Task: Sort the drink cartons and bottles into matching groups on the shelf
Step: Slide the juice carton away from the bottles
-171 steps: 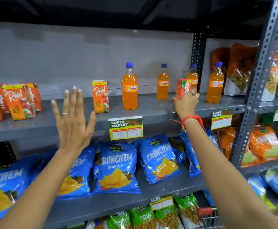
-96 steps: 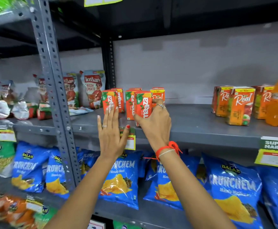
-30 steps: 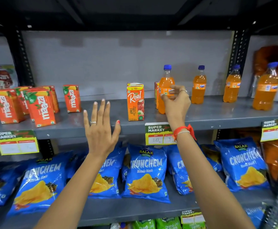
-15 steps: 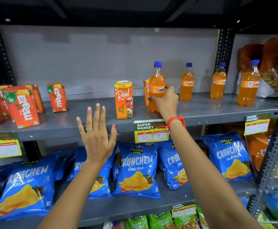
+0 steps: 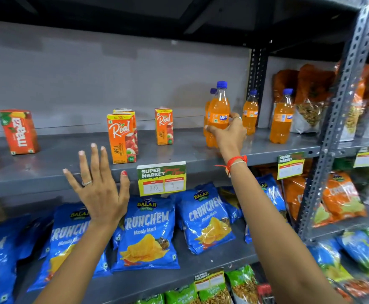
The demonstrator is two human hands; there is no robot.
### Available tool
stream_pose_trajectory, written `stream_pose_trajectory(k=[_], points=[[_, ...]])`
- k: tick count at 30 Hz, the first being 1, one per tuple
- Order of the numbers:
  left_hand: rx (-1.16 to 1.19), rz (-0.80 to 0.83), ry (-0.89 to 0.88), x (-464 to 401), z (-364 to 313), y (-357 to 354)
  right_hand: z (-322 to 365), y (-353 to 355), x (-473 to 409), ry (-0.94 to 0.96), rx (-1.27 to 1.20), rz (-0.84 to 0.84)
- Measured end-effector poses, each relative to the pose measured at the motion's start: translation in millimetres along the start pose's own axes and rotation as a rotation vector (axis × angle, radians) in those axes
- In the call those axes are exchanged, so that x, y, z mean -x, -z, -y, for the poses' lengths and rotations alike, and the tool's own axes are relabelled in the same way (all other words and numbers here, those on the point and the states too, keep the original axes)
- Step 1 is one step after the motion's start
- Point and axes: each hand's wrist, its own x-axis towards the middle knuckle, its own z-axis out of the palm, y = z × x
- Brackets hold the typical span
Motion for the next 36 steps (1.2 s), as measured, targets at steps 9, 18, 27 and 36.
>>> stream_pose_trajectory(k=[9,18,27,36], points=[[0.018,-0.019,0.018,0.3,-5.1,-2.5,-26.2,26.9,-35.0,-0.038,0.105,-0.013],[0.011,-0.012,0.0,0.7,-4.9,-0.6,-39.1,36.6,-50.8,-0.047,0.103,-0.028],[-0.026,-0.029,0.005,-4.8,8.9,3.9,-51.8,24.6,-52.7,-0.021,0.124,-0.093],[-0.054,-0.023,0.02,-12.9,52.5,15.4,-5.3,-37.1,54.4,0.348,-0.176,-0.061]])
